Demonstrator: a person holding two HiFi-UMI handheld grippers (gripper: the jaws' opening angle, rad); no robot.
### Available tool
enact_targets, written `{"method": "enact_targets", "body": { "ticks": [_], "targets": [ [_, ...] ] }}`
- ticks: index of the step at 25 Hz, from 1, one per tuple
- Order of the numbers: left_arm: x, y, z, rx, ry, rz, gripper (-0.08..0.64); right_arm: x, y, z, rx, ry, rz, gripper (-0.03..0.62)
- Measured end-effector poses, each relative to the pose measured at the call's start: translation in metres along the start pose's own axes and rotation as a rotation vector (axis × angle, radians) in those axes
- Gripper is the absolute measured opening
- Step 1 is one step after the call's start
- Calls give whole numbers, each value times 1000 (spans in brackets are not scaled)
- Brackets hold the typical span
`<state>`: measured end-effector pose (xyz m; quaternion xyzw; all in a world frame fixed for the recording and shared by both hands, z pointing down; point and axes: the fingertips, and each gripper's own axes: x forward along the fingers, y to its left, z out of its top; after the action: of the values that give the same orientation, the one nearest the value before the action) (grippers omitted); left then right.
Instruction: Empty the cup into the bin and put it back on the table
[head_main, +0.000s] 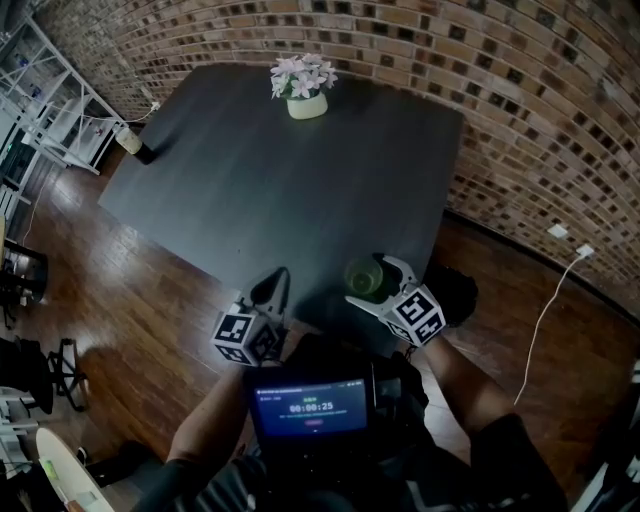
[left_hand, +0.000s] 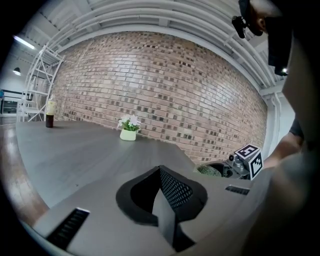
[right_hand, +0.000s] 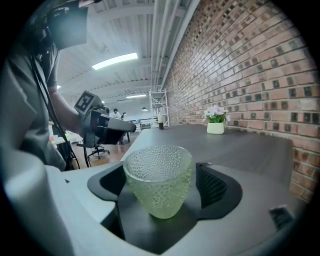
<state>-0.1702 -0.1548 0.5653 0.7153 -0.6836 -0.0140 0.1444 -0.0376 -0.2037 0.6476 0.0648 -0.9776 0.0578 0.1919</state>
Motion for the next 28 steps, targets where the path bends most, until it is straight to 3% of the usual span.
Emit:
{"method": "enact_targets", "body": {
  "ticks": [11, 16, 22, 25, 28],
  "targets": [
    [-25, -43, 32, 13, 13, -45, 3, -56, 10, 25, 21, 15, -23, 444],
    [-37, -50, 44, 20, -16, -68, 3, -77, 12, 31, 49, 5, -75, 443],
    [-54, -53, 69, 37, -50, -106, 3, -118, 18, 55, 71, -95, -196, 265],
    [-69, -47, 85, 20, -72, -131, 3, -133, 32, 68, 106, -130, -254, 251],
    [-74, -42, 100, 0, -103, -158, 3, -147, 48, 89, 111, -158, -281, 125]
  ]
}}
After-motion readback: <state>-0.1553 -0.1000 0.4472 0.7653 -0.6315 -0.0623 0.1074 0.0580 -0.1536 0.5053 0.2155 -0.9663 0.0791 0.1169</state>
